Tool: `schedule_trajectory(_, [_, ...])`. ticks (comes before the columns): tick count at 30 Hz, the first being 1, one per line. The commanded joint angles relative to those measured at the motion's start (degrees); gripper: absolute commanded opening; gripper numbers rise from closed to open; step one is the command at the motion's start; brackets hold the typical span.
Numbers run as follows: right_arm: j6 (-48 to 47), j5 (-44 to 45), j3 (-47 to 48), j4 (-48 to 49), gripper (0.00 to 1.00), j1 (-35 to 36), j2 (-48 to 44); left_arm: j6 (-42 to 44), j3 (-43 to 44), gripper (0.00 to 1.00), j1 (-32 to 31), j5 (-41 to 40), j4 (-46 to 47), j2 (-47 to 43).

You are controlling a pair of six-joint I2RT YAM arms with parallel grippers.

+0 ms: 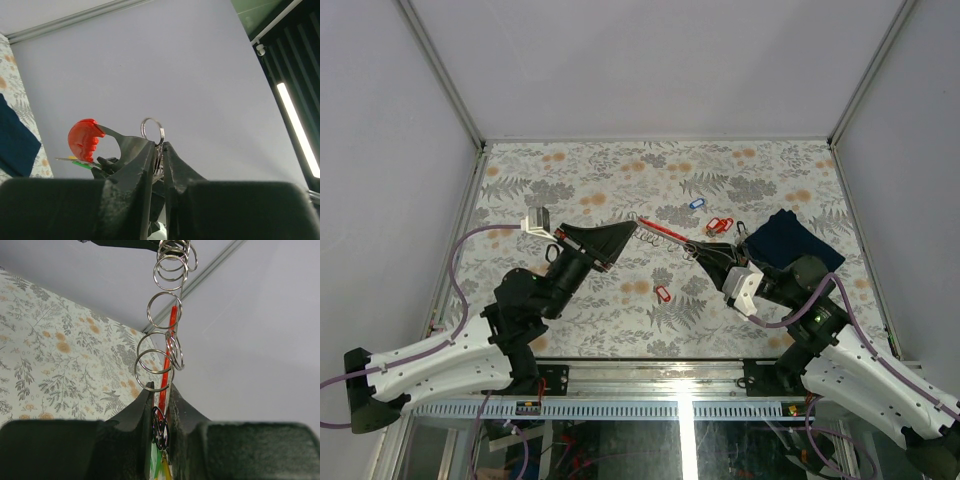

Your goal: Put the keys on the keyring

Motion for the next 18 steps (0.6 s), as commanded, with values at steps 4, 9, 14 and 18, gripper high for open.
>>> schedule_trajectory(4, [0.7, -0.6, 1.6, 3.6, 0.06, 0.3, -0.6, 5.4, 2.9, 0.01, 0.2, -2.2, -3.4, -1.0])
schedule_trajectory(9, [0.8, -0.6, 1.8, 3.2, 0.06, 0.3, -0.9, 16.1, 3.8, 0.0, 0.2, -2.9, -5.0, -3.4])
schedule_trajectory(14, [0.9, -2.0, 2.6, 1.9, 0.06, 0.3, -1.0, 31.4, 5.6, 0.0, 0.2, 0.1, -6.4, -5.4])
schedule_trajectory(18, [0.6, -3.5, 3.3, 0.2, 0.06, 0.3, -1.5, 44.3, 8.3, 0.0, 0.2, 8.4, -8.2, -4.7])
